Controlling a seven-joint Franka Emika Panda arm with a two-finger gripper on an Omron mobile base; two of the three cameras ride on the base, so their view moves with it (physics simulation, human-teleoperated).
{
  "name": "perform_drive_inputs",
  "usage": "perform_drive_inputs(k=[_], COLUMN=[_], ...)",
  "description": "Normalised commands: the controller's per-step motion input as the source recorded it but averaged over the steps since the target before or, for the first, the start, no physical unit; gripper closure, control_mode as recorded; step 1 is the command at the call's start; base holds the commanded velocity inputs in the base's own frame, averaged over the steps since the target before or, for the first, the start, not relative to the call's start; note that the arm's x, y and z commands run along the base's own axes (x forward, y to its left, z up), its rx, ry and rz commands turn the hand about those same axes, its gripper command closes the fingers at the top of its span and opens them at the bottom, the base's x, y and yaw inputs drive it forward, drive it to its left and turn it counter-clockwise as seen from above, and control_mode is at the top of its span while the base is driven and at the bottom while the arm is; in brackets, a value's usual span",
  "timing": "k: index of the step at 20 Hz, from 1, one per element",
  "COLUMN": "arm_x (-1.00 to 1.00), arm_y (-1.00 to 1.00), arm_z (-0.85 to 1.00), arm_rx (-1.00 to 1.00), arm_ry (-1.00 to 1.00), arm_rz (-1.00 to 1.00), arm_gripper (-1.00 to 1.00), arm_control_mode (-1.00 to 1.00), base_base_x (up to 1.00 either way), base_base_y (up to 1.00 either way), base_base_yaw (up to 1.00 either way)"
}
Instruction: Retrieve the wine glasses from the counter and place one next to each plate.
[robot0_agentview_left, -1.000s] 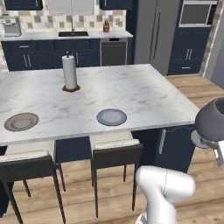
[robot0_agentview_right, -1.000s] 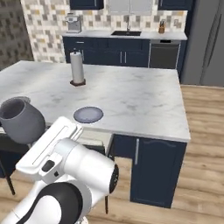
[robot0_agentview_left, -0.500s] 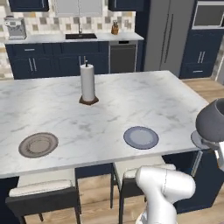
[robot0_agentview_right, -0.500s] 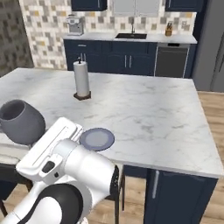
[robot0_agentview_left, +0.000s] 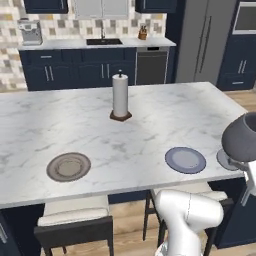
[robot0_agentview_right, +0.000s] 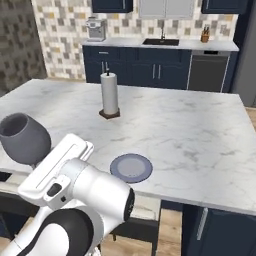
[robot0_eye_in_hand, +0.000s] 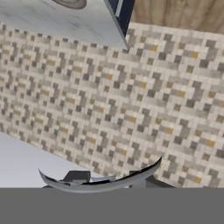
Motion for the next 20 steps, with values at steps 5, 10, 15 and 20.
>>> perform_drive_inputs(k=[5,10,15,20], arm_x=[0.0,0.0,0.06,0.39], arm_y=[0.0,0.0,-0.18,-0.86], arm_z=[0.0,0.0,-0.02,-0.18], arm_rx=[0.0,0.0,0.06,0.14], arm_ry=[0.0,0.0,0.04,0.14], arm_rz=[0.0,0.0,0.0,0.0], arm_gripper=[1.0,1.0,1.0,1.0], arm_control_mode=[1.0,1.0,-1.0,-1.0], base_base_x=[0.08,0.01,0.12,0.0], base_base_y=[-0.44,-0.38,-0.3,0.0], base_base_yaw=[-0.39,-0.12,-0.09,0.0])
